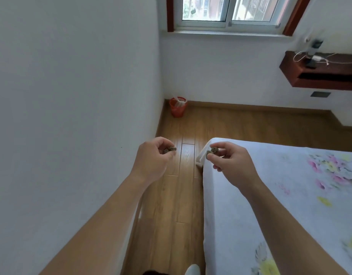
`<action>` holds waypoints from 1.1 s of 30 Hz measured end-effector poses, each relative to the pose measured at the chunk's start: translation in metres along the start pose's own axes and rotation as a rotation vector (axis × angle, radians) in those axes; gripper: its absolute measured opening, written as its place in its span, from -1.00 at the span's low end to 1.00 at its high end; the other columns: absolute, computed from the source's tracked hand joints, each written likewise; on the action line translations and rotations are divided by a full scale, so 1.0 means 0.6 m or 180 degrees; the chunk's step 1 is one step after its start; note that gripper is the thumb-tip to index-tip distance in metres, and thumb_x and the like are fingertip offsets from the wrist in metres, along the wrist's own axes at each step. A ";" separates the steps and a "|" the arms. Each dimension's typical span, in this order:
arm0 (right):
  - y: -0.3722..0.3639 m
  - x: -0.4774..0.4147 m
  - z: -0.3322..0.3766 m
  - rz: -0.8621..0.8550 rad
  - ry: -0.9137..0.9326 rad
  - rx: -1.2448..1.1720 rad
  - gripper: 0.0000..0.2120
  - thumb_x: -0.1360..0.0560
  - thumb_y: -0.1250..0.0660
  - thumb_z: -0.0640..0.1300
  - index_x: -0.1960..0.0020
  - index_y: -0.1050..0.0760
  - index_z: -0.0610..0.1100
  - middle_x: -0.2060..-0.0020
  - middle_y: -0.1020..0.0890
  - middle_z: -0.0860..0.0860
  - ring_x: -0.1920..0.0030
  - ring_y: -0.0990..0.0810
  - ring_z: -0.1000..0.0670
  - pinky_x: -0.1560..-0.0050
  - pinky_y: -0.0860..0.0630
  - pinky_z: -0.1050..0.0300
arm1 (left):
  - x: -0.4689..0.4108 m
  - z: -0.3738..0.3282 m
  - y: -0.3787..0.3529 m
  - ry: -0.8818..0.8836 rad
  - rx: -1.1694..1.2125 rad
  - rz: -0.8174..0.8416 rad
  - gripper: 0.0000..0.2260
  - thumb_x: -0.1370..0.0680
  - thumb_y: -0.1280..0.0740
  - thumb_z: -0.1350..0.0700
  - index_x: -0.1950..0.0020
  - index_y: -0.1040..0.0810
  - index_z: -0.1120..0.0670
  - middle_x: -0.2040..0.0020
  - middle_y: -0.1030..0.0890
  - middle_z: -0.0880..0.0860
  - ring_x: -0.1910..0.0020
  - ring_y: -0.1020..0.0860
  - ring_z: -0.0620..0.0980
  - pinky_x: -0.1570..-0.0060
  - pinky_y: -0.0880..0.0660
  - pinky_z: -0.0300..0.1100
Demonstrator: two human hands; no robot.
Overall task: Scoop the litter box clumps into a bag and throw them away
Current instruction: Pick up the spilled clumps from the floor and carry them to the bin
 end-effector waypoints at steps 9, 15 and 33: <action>-0.021 -0.252 0.032 0.0180 0.0047 0.0028 -0.78 -0.48 -0.47 -0.17 -0.13 -0.62 -0.09 0.23 -0.68 -0.02 0.29 -0.67 0.00 0.21 -0.65 0.16 | -0.242 0.025 -0.014 0.0090 0.0073 -0.0091 -0.91 -0.47 -0.48 0.17 0.12 -0.65 -0.02 0.24 -0.66 -0.09 0.23 -0.63 -0.14 0.20 -0.57 -0.34; -0.048 -0.430 0.037 0.0028 -0.0026 0.0043 -0.79 -0.49 -0.46 -0.19 -0.11 -0.62 -0.09 0.24 -0.68 -0.02 0.32 -0.64 0.05 0.27 -0.58 0.24 | -0.448 0.062 -0.041 -0.0003 0.0045 0.0057 -0.91 -0.48 -0.47 0.17 0.11 -0.64 -0.01 0.21 -0.65 -0.09 0.19 -0.63 -0.11 0.21 -0.55 -0.37; -0.015 -0.978 0.021 -0.0046 -0.0213 -0.0315 -0.82 -0.46 -0.50 -0.19 -0.01 -0.64 0.01 0.28 -0.67 -0.04 0.34 -0.60 0.05 0.21 -0.60 0.05 | -0.997 0.061 -0.166 0.0024 -0.0041 0.0220 -0.92 -0.48 -0.48 0.15 0.11 -0.64 -0.02 0.23 -0.67 -0.07 0.19 -0.65 -0.08 0.12 -0.63 -0.19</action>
Point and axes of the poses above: each hand's wrist, its own x-axis away from the middle knuckle, its own y-axis out of the back of the hand, z = x × y, the point moved 1 cm from there along -x, towards the middle knuckle
